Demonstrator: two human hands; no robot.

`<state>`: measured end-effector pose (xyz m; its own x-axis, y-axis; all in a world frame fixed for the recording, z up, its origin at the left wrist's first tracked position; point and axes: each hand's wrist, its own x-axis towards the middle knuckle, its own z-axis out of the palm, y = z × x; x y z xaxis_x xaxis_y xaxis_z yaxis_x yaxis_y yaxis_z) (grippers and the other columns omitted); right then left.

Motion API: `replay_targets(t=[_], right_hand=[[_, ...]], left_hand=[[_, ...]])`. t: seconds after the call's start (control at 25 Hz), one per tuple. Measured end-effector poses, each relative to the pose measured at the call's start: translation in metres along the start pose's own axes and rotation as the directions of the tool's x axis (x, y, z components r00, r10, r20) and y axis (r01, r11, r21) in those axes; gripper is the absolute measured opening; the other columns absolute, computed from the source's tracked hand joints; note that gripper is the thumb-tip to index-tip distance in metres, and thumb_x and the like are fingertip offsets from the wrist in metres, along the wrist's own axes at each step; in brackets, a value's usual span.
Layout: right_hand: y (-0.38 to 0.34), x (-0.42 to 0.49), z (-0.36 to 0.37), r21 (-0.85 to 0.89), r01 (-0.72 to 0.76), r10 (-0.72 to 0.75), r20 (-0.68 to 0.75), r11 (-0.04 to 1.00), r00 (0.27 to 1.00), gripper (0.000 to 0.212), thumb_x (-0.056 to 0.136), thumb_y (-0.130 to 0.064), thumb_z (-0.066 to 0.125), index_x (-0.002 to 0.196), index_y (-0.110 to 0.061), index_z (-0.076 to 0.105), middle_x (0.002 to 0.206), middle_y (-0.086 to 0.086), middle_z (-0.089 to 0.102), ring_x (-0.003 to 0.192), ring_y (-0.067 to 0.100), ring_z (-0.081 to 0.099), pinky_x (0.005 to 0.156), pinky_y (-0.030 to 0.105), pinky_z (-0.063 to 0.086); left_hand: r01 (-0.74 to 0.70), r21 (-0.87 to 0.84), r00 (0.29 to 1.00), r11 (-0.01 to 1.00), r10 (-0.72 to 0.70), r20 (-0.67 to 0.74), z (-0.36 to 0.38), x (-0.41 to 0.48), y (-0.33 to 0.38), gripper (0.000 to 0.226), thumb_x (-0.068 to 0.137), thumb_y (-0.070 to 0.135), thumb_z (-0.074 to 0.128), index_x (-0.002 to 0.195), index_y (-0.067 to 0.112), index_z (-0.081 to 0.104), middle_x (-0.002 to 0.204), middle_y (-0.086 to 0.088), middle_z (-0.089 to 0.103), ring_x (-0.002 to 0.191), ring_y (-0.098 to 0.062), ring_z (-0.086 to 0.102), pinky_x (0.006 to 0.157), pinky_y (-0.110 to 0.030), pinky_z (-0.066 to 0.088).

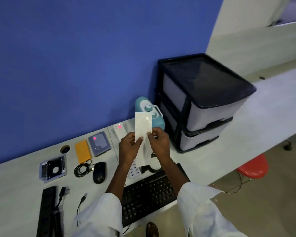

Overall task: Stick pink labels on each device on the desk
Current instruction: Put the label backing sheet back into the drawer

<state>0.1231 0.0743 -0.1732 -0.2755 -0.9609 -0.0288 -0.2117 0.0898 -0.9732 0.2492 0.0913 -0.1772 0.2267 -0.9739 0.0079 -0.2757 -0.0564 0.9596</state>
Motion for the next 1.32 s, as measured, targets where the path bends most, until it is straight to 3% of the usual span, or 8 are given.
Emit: replay_targets(t=[0.24,0.44,0.64,0.8,1.0,1.16,1.32], right_hand=[[-0.022,0.001,-0.065,0.003,0.033,-0.033,-0.114,0.999,0.993,0.010,0.088,-0.019,0.068,0.097,-0.014,0.067,0.089,0.004,0.073,0.081,0.020,0.070,0.073,0.038,0.059],[-0.025,0.009,-0.121,0.070,0.033,-0.016,-0.231,0.997,0.973,0.008,0.089,-0.016,0.067,0.096,-0.013,0.070,0.089,0.003,0.073,0.081,0.015,0.068,0.076,0.027,0.057],[-0.009,0.051,-0.175,0.330,-0.140,0.257,-0.344,0.934,0.903,0.010,0.087,-0.011,0.062,0.093,-0.012,0.070,0.089,0.005,0.073,0.082,0.022,0.069,0.077,0.036,0.060],[0.012,0.092,-0.213,0.453,-0.276,0.430,-0.282,0.848,0.858,0.016,0.088,-0.011,0.059,0.102,-0.007,0.066,0.090,0.010,0.069,0.077,0.022,0.063,0.078,0.038,0.058],[0.020,0.132,-0.241,0.515,-0.401,0.528,-0.123,0.758,0.840,0.010,0.090,-0.013,0.056,0.082,-0.008,0.058,0.077,0.009,0.058,0.074,0.021,0.055,0.067,0.032,0.052],[0.022,0.146,-0.251,0.586,-0.477,0.591,-0.005,0.655,0.807,0.021,0.091,-0.015,0.056,0.108,-0.005,0.061,0.089,0.010,0.061,0.073,0.018,0.060,0.062,0.027,0.054],[0.025,0.144,-0.259,0.600,-0.531,0.628,0.060,0.599,0.776,0.012,0.087,-0.011,0.053,0.093,-0.005,0.062,0.077,0.009,0.058,0.061,0.017,0.054,0.056,0.027,0.050]], left_hand=[[-0.089,0.032,0.993,0.995,0.086,0.079,0.040,-0.004,0.055,0.022,0.085,0.025,0.071,0.104,0.015,0.068,0.100,0.002,0.072,0.090,-0.012,0.067,0.079,-0.026,0.055],[-0.141,-0.001,0.982,0.990,0.140,0.130,0.083,-0.013,0.095,0.015,0.084,0.020,0.072,0.097,0.013,0.068,0.091,0.005,0.071,0.082,-0.009,0.067,0.071,-0.016,0.051],[-0.183,0.049,0.974,0.982,0.175,0.142,0.127,-0.013,0.118,0.015,0.086,0.023,0.070,0.097,0.014,0.067,0.094,0.006,0.070,0.083,-0.004,0.065,0.068,-0.013,0.049],[-0.170,0.057,0.982,0.984,0.165,0.088,0.161,-0.006,0.137,0.010,0.087,0.022,0.070,0.094,0.018,0.064,0.091,0.009,0.068,0.083,-0.004,0.065,0.070,-0.017,0.051],[-0.167,0.085,0.986,0.982,0.167,0.005,0.196,-0.003,0.158,0.010,0.087,0.022,0.069,0.094,0.017,0.064,0.089,0.013,0.067,0.080,0.001,0.063,0.069,-0.014,0.050],[-0.162,0.133,0.984,0.978,0.171,-0.055,0.206,-0.007,0.167,0.009,0.087,0.022,0.070,0.091,0.020,0.062,0.088,0.015,0.065,0.078,0.003,0.061,0.068,-0.011,0.047],[-0.161,0.151,0.983,0.975,0.173,-0.067,0.206,-0.014,0.170,0.012,0.087,0.021,0.069,0.096,0.019,0.062,0.094,0.010,0.066,0.082,0.003,0.061,0.068,-0.009,0.045]])
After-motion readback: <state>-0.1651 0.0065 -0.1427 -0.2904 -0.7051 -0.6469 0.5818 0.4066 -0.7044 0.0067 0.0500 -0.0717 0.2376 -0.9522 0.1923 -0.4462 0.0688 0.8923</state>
